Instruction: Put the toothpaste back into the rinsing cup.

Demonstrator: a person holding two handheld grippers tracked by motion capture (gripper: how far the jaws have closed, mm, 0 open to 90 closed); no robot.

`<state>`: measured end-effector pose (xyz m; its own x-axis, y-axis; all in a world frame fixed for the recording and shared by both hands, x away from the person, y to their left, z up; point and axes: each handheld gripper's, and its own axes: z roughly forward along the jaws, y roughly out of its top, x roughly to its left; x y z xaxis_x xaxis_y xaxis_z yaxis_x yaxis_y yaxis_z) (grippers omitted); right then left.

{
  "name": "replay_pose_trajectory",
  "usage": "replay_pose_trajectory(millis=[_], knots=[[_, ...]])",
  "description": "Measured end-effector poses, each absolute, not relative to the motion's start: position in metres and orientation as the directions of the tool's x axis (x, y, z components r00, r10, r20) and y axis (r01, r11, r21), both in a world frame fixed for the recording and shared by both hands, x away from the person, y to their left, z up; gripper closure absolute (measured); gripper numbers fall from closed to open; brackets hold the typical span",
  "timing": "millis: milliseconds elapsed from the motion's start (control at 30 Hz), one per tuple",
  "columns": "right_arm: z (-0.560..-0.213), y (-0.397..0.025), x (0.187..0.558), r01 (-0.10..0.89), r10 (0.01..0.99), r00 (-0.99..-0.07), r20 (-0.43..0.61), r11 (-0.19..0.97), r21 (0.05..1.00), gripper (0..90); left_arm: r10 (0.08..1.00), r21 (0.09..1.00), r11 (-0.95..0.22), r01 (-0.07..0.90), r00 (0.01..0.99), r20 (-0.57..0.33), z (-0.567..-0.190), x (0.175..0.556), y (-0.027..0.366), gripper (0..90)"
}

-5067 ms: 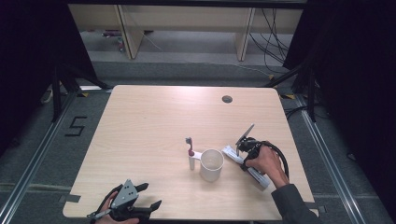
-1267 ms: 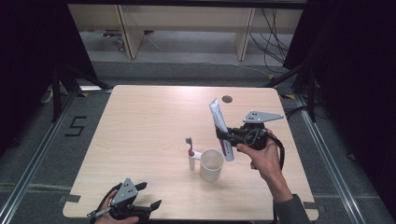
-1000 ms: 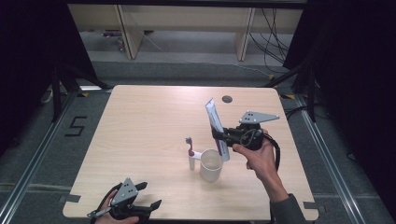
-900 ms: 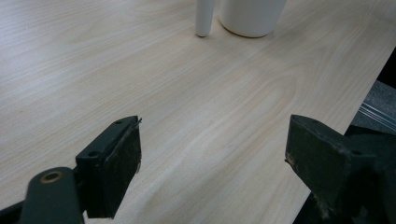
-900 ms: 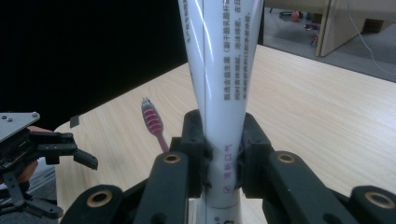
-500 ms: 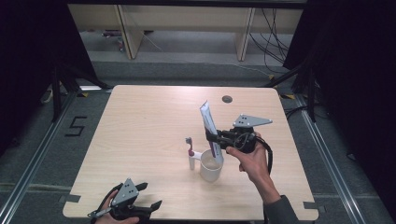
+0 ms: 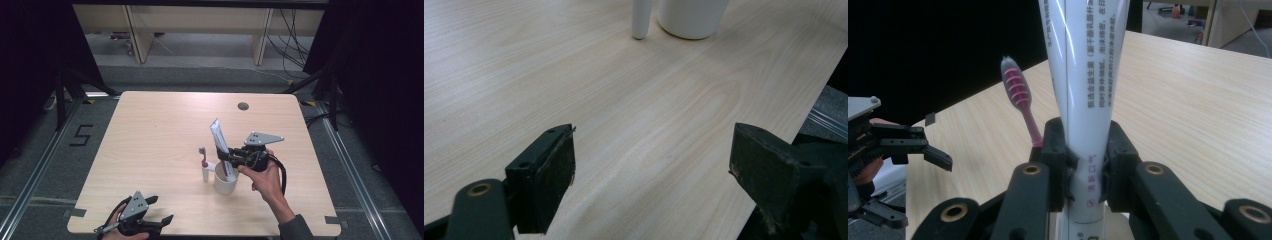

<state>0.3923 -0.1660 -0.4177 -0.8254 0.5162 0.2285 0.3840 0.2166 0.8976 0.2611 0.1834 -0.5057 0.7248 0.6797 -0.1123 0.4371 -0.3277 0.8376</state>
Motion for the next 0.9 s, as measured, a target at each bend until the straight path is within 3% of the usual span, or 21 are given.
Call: replay_pose_trajectory(millis=[900], knots=[[-0.445, -0.16, 0.384, 0.379, 0.516, -0.836, 0.186, 0.298, 0.876, 75.8, 0.678, 0.838, -0.328, 0.436, 0.726, -0.112, -0.505, 0.259, 0.183, 18.3]])
